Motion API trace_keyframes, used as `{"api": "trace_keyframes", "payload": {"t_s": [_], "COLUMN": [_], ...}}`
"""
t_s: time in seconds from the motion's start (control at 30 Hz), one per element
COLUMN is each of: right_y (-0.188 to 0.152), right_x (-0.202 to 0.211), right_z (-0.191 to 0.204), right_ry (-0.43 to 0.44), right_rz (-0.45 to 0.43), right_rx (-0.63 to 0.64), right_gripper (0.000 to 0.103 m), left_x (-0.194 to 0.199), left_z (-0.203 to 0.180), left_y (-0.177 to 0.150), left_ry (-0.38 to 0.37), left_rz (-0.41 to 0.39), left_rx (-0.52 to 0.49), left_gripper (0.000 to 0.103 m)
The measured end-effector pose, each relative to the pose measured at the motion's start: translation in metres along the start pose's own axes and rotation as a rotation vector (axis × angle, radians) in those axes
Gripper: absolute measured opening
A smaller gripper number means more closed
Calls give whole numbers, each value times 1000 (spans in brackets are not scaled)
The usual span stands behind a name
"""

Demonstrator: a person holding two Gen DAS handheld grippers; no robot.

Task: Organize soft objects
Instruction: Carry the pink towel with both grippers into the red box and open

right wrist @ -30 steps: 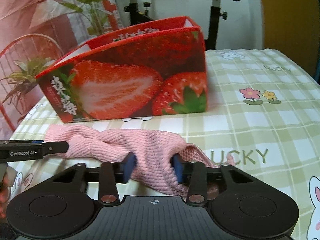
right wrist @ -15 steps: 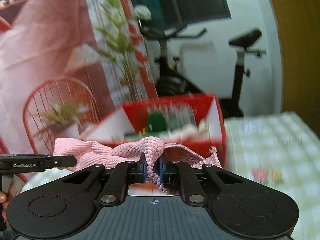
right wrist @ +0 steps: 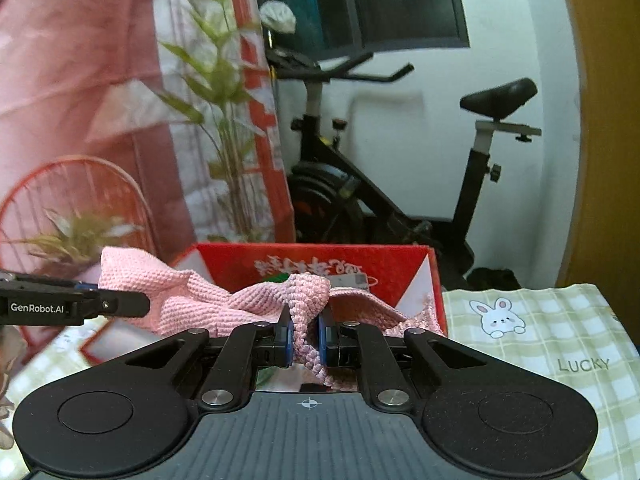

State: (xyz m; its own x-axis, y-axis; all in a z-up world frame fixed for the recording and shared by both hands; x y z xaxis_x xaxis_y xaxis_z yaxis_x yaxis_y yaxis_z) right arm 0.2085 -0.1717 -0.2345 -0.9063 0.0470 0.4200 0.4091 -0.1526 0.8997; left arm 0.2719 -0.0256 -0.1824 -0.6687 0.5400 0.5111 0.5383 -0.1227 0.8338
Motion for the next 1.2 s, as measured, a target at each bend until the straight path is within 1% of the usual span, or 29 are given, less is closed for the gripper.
{"api": "trace_keyframes", "payload": {"t_s": [0.1,0.2,0.3,0.4,0.43,0.5,0.57,0.6,0.63,0.67,0.7,0.73,0.77,0.83,0.9,0.93,1.0,1.13,1.2], "right_y": [-3,-9,-14,-17,-17,-17,-16,-15,-14,-14,-13,-12,-10,-7,-3,0,5,16,21], "right_x": [-26,-44,-54,-57,-57,-57,-51,-47,-43,-39,-33,-28,-23,-13,-1,6,21,48,62], "right_z": [9,18,25,27,26,24,20,18,18,17,16,14,13,9,7,6,5,4,3], "right_ry": [-32,-43,-44,-49,-50,-52,-51,-54,-62,-69,-73,-78,-81,-86,-93,-95,-104,-91,-81], "right_rz": [36,72,96,105,105,107,98,89,80,65,41,25,16,4,-14,-32,-71,-94,-97], "right_rx": [22,44,78,93,95,90,80,81,90,104,113,114,109,94,81,75,67,25,2], "right_gripper": [10,10,10,12,14,21,27,31,35,45,56,61,68,75,99,103,103,103,103], "left_x": [-16,-32,-46,-48,-49,-48,-44,-42,-36,-32,-27,-22,-15,-2,10,18,31,58,72], "left_z": [6,9,13,16,16,17,14,13,11,10,10,10,10,7,5,2,-5,-20,-28], "left_y": [0,-5,-12,-16,-16,-14,-12,-11,-10,-8,-6,-4,-2,2,4,4,5,6,8], "left_ry": [19,23,24,27,27,25,25,37,57,75,90,100,104,107,111,120,141,152,178], "left_rz": [33,82,132,143,146,148,151,151,143,134,126,120,112,94,83,76,57,1,-37], "left_rx": [2,-2,-1,-4,-3,-7,-31,-42,-53,-57,-55,-47,-36,-23,-20,-20,-34,-69,-72], "left_gripper": [21,21,21,23,25,36,67,73,82,90,94,100,102,103,103,103,103,103,103]}}
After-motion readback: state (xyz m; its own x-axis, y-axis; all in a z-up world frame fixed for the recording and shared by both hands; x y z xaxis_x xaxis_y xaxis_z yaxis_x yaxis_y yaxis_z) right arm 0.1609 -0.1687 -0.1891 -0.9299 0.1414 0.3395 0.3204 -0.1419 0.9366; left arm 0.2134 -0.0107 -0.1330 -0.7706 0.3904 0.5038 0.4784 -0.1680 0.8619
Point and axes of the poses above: each gripper's, at about its wrist camera, not at the fingertips, and x roughly against the way its jaws point, z to its left, y to its top, the point moved 2 cm from there along -x, roughly the way its jaws point, and after that the axes turned 12 degrees about -y, right-handed, at the moved point
